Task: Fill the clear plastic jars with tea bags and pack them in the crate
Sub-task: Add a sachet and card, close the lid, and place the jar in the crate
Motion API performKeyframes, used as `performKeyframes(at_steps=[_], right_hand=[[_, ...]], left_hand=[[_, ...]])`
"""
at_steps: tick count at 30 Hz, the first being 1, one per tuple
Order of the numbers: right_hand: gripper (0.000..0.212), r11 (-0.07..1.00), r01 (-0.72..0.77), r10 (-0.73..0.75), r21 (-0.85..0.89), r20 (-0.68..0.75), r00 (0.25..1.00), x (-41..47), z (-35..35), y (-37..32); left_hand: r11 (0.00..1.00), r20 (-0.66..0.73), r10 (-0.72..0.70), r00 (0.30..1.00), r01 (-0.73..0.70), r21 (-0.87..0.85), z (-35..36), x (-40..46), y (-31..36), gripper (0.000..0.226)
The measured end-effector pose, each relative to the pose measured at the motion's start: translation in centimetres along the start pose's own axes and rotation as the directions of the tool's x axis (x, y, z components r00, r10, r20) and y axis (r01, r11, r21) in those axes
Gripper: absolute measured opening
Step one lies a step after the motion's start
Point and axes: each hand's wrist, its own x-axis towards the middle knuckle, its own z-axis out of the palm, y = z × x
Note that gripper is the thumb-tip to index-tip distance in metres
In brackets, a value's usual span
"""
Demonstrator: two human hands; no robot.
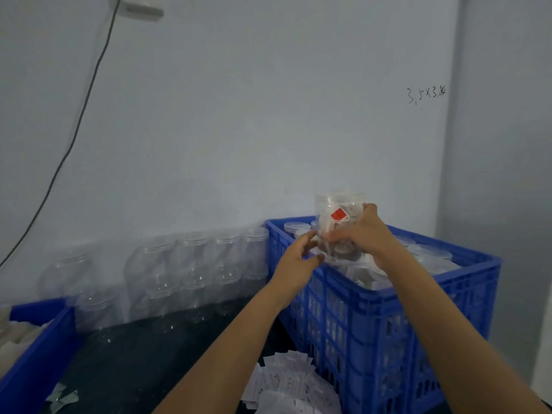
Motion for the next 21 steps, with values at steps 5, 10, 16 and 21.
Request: performKeyframes(at_steps=[5,10,16,21], right_hand=[[0.099,0.99,-0.09,0.091,-0.111,0.002,0.996,0.4,-2.1,2.4],[0.104,0.973,-0.088,0.103,-0.215,0.057,0.993,0.6,-2.3,3.3],[0.104,0.95,-0.07,0.104,-0.305,0.097,0.99,0.6,-2.7,3.2],[0.084,0.953,-0.082,0.106,-0.291,0.067,0.992,0.5,-2.6,3.1]], left_hand=[[0.989,0.064,0.018,0.998,-0.027,0.142,2.1,0.8,-1.2,0.04],[0.88,-0.056,0.139,0.989,-0.097,0.465,2.6,1.3,-1.6,0.034],[0.89,0.021,0.107,0.994,-0.105,0.443,2.2,1.3,-1.0,0.039],[0.943,0.05,0.047,0.998,-0.06,0.327,3.2,2.0,-0.9,0.074]])
